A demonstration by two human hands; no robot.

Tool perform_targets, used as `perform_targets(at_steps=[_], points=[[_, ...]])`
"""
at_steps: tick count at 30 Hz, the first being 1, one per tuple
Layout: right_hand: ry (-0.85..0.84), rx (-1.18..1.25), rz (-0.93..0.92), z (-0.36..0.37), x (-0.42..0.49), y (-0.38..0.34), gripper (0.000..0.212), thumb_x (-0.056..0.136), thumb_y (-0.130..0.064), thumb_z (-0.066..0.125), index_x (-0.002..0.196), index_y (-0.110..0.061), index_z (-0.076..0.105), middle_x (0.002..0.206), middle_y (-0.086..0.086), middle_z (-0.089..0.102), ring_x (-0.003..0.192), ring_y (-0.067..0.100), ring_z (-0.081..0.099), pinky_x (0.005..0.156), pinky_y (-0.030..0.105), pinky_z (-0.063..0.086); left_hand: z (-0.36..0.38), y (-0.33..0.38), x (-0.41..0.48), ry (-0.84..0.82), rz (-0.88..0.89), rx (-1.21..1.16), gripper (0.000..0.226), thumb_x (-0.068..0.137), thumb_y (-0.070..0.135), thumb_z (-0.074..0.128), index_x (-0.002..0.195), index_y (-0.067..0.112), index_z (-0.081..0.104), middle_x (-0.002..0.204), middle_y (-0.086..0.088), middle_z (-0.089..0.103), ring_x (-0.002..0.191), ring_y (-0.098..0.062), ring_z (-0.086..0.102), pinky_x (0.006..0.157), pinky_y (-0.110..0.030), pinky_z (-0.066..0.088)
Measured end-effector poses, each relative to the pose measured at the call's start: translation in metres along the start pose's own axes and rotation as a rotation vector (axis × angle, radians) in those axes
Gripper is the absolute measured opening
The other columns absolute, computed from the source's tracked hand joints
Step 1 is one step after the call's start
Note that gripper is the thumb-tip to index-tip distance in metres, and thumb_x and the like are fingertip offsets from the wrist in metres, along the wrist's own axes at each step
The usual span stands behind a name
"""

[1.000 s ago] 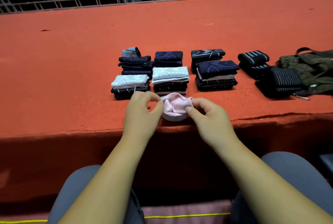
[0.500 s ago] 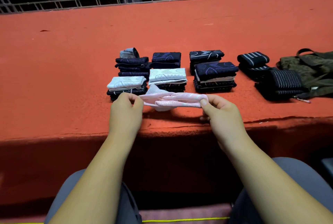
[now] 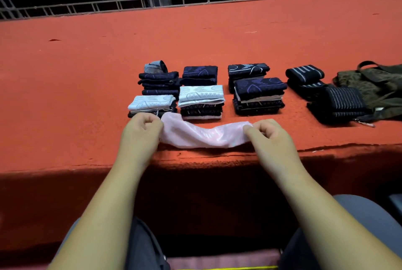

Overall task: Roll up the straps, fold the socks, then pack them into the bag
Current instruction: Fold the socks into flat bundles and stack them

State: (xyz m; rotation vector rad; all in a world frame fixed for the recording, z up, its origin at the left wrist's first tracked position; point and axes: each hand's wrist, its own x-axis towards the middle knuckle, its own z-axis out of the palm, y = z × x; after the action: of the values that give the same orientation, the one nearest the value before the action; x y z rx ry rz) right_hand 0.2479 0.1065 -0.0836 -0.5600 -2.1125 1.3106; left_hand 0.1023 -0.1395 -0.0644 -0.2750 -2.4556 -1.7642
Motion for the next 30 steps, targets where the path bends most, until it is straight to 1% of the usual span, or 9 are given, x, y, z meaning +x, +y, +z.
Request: perform_targets(at_steps=[4, 7, 11, 14, 16, 19, 24, 28, 30], points=[[0.010, -0.101, -0.028, -0.006, 0.000, 0.000, 0.047, 0.100, -0.043, 0.069, 0.066, -0.010, 0.070, 0.089, -0.002, 0.068, 0.091, 0.009, 0.064, 0.085, 0.025, 0.045, -0.011, 0.002, -0.002, -0.076, 0.016, 0.049, 0.032, 0.095, 0.047, 0.073, 0.088, 0.016, 0.075, 0.070, 0.013, 0.066, 0.061, -0.005, 0.053, 0.061, -0.022, 0.044], [-0.033, -0.201, -0.012, -0.007, 0.001, -0.001, 0.041, 0.096, -0.032, 0.071, 0.063, -0.009, 0.069, 0.087, -0.006, 0.070, 0.090, 0.009, 0.065, 0.080, 0.017, 0.043, -0.011, 0.002, -0.008, -0.169, 0.010, 0.042, 0.039, 0.095, 0.052, 0.073, 0.085, 0.014, 0.078, 0.066, 0.011, 0.062, 0.060, -0.006, 0.049, 0.058, -0.028, 0.039], [-0.104, -0.227, 0.048, -0.010, 0.004, -0.007, 0.026, 0.085, -0.019, 0.069, 0.062, -0.007, 0.063, 0.091, -0.001, 0.070, 0.088, 0.014, 0.065, 0.084, 0.031, 0.049, -0.013, 0.002, -0.010, -0.236, 0.013, 0.020, 0.008, 0.090, 0.021, 0.075, 0.084, 0.017, 0.077, 0.071, 0.006, 0.065, 0.064, -0.010, 0.051, 0.061, -0.028, 0.039], [-0.130, -0.238, 0.025, -0.014, 0.004, -0.014, 0.020, 0.081, -0.015, 0.068, 0.066, -0.005, 0.059, 0.092, 0.002, 0.068, 0.085, 0.017, 0.064, 0.082, 0.034, 0.049, -0.016, 0.004, -0.011, -0.283, -0.041, 0.045, 0.025, 0.074, 0.018, 0.061, 0.090, 0.023, 0.079, 0.072, 0.004, 0.067, 0.064, -0.011, 0.053, 0.060, -0.027, 0.038], [-0.164, -0.258, 0.014, -0.016, 0.004, -0.016, 0.014, 0.082, -0.015, 0.067, 0.073, -0.007, 0.060, 0.091, 0.003, 0.066, 0.083, 0.018, 0.061, 0.076, 0.035, 0.047, -0.016, 0.005, -0.011, -0.307, -0.045, 0.064, 0.028, 0.075, 0.018, 0.057, 0.093, 0.023, 0.078, 0.070, 0.005, 0.066, 0.060, -0.010, 0.052, 0.057, -0.026, 0.038], [-0.163, -0.199, 0.042, -0.016, 0.004, -0.019, 0.008, 0.087, -0.024, 0.066, 0.084, -0.019, 0.062, 0.085, -0.002, 0.067, 0.077, 0.019, 0.060, 0.067, 0.033, 0.041, -0.012, 0.007, -0.012, -0.295, 0.006, 0.058, 0.012, 0.085, 0.027, 0.066, 0.089, 0.020, 0.076, 0.067, 0.008, 0.064, 0.057, -0.009, 0.050, 0.055, -0.026, 0.040], [-0.134, -0.060, 0.050, -0.009, 0.007, -0.020, 0.024, 0.092, -0.050, 0.076, 0.106, -0.033, 0.068, 0.076, -0.005, 0.070, 0.071, 0.007, 0.064, 0.065, 0.021, 0.044, -0.006, 0.007, -0.015, -0.252, 0.109, 0.086, 0.026, 0.096, 0.039, 0.077, 0.082, 0.018, 0.076, 0.071, 0.005, 0.068, 0.066, -0.005, 0.055, 0.066, -0.030, 0.045], [-0.305, -0.079, -0.060, -0.011, 0.003, -0.017, 0.004, 0.092, -0.033, 0.078, 0.095, -0.031, 0.077, 0.067, -0.003, 0.063, 0.062, 0.002, 0.053, 0.062, 0.022, 0.041, -0.004, 0.007, -0.014, -0.213, 0.120, 0.092, 0.023, 0.096, 0.032, 0.077, 0.079, 0.017, 0.076, 0.072, 0.009, 0.070, 0.067, -0.004, 0.058, 0.069, -0.029, 0.046], [-0.385, -0.055, -0.084, -0.015, 0.000, -0.018, 0.005, 0.093, -0.025, 0.076, 0.088, -0.026, 0.077, 0.068, -0.002, 0.065, 0.063, 0.003, 0.052, 0.061, 0.023, 0.041, -0.003, 0.008, -0.014, -0.226, 0.109, 0.097, 0.023, 0.094, 0.033, 0.079, 0.079, 0.016, 0.076, 0.073, 0.006, 0.071, 0.067, -0.003, 0.059, 0.067, -0.028, 0.046]])
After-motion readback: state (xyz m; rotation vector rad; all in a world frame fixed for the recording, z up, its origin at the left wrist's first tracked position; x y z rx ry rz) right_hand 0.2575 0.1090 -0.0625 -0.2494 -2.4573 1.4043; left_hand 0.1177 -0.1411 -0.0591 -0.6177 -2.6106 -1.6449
